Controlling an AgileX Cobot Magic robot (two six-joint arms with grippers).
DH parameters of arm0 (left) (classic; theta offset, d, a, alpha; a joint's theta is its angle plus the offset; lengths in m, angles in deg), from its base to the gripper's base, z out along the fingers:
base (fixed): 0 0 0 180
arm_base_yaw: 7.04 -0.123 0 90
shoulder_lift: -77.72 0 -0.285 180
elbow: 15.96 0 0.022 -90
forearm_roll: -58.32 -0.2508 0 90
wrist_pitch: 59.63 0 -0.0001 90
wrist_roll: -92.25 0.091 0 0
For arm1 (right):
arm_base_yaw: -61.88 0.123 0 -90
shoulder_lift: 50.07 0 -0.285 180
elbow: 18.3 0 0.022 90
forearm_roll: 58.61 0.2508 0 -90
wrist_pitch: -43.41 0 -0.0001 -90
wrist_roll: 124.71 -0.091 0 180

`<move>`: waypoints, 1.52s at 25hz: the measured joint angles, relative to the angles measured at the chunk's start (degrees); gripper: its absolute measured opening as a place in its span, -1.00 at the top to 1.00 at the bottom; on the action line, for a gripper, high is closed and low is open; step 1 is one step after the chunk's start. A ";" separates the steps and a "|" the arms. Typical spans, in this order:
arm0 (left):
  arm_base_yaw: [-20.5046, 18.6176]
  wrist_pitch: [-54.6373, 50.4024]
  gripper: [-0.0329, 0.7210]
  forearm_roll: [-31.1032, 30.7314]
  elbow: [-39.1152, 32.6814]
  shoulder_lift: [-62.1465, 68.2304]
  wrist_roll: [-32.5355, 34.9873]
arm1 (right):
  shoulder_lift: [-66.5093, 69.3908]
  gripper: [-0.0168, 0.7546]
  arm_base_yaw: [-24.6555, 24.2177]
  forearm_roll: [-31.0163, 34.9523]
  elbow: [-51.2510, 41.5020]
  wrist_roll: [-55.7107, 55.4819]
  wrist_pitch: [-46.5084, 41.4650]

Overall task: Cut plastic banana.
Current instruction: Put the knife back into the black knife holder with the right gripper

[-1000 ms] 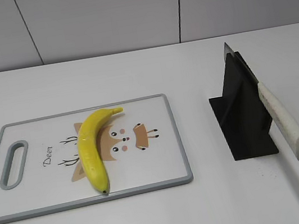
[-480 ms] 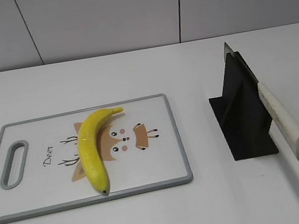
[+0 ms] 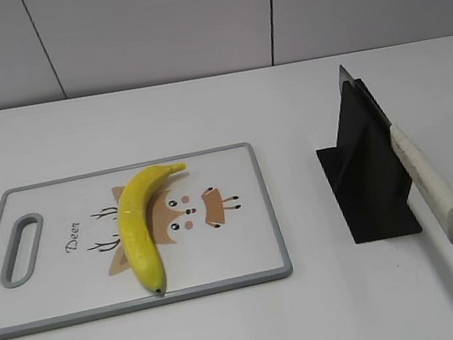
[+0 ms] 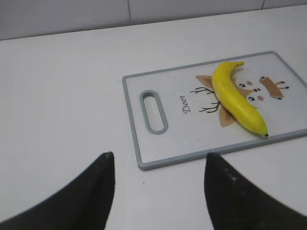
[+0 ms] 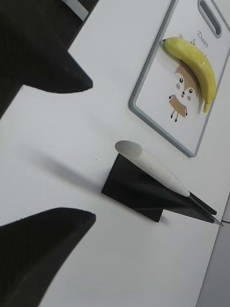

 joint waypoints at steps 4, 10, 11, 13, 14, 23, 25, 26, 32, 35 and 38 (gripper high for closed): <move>0.00 1.21 -0.60 -2.37 -1.33 0.00 -1.26 | -0.13 -0.56 0.00 0.00 -0.34 0.00 -0.05; 0.00 1.51 -0.60 -4.53 -1.33 0.00 -1.83 | -0.13 -0.56 0.00 0.00 -0.34 0.00 0.00; 0.00 1.51 -0.60 -4.59 -1.33 0.00 -1.83 | -0.13 -0.56 0.00 0.00 -0.34 0.00 0.00; 0.00 1.51 -0.60 -4.63 -1.33 0.00 -1.83 | -0.13 -0.56 0.00 0.00 -0.34 0.00 0.00; 0.00 1.51 -0.60 -4.63 -1.33 0.00 -1.83 | -0.13 -0.56 0.00 0.00 -0.34 0.00 -0.06; 0.00 1.63 -0.60 -4.63 -1.33 0.00 -2.21 | -1.80 -0.56 -7.63 0.00 -0.34 0.00 -0.06; 0.00 1.68 -0.60 -4.58 -1.33 0.00 -2.27 | -1.80 -0.56 -12.31 0.05 -0.34 0.00 -0.01; 0.00 1.68 -0.60 -4.47 -1.33 0.00 -2.27 | -1.80 -0.56 -14.02 0.05 -0.34 0.00 -0.01; 0.00 1.68 -0.59 -4.68 -1.33 0.00 -4.87 | -1.80 -0.56 -21.85 0.17 -0.34 0.00 -0.01; 0.00 1.68 -0.56 -4.88 -1.33 0.00 -5.51 | -1.80 -0.56 -22.46 0.17 -0.34 0.00 -0.01; 0.00 1.68 -0.55 -4.88 -1.33 0.00 -5.53 | -1.80 -0.56 -22.47 0.17 -0.34 0.00 -0.01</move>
